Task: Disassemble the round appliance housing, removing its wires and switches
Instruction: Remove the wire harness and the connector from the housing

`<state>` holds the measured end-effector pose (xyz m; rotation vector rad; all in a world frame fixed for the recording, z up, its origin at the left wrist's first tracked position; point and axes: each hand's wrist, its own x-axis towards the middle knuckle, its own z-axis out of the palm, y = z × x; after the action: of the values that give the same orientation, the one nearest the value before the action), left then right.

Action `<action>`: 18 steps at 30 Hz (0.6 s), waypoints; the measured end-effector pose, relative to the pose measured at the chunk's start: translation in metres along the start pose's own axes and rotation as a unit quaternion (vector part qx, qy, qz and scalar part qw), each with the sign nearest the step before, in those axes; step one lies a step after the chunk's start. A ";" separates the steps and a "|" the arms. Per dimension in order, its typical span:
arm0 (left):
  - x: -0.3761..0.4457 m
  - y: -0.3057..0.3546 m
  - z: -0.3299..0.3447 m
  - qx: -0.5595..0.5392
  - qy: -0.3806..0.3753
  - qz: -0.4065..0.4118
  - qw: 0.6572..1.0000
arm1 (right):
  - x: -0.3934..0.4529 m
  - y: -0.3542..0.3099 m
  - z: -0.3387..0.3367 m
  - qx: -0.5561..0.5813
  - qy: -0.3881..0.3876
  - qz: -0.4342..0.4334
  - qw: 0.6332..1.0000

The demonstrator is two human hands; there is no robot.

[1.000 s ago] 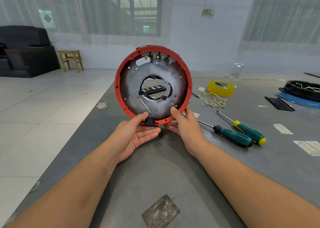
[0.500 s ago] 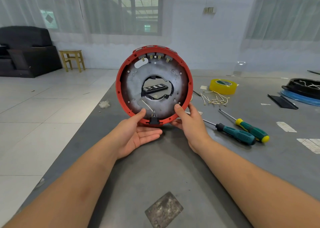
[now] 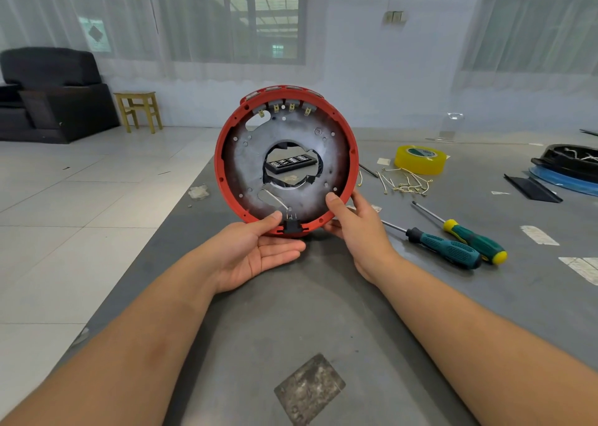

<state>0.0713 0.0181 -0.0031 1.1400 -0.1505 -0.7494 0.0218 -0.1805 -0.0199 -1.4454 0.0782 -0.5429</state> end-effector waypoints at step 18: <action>0.002 -0.001 0.001 -0.055 0.037 0.022 0.998 | -0.040 -0.038 -0.081 -0.765 0.041 -0.134 0.628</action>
<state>0.0717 0.0161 -0.0039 1.0548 -0.0697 -0.6678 -0.0553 -0.2400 -0.0068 -3.1648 0.5038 -0.8286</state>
